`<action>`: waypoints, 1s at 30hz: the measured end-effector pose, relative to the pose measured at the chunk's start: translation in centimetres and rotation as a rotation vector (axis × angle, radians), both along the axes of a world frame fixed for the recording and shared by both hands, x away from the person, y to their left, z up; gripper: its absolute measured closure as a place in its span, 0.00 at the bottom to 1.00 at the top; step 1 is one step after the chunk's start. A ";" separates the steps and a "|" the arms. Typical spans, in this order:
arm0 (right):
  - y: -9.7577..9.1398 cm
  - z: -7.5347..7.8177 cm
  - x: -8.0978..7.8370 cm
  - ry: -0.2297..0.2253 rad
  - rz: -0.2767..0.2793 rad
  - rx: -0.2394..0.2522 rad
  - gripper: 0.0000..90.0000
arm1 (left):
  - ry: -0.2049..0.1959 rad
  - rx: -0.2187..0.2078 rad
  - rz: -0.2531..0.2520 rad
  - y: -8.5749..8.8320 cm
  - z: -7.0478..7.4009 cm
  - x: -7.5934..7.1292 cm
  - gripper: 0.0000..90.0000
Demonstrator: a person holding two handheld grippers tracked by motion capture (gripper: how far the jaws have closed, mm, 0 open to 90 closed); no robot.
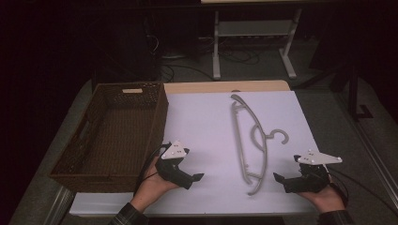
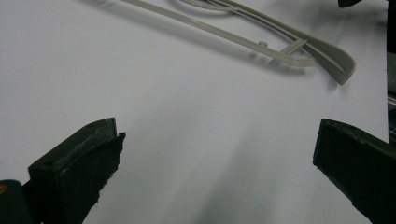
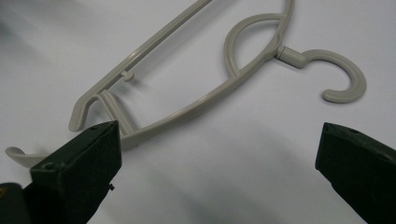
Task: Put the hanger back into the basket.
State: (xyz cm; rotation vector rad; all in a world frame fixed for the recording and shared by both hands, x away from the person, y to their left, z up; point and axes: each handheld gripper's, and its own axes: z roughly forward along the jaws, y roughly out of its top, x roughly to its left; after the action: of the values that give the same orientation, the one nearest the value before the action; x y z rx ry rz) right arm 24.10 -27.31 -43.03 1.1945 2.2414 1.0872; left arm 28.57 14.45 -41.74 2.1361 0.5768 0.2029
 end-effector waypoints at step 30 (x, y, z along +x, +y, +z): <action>3.2 0.1 4.4 0.156 -0.068 -0.009 0.21 | 0.009 -0.013 0.013 0.1 0.0 0.0 0.00</action>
State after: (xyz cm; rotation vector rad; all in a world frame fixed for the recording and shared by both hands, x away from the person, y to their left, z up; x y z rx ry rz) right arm 28.51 -24.13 -42.97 1.3847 2.2983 0.9873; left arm 28.58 14.55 -41.71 2.1220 0.5958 0.1965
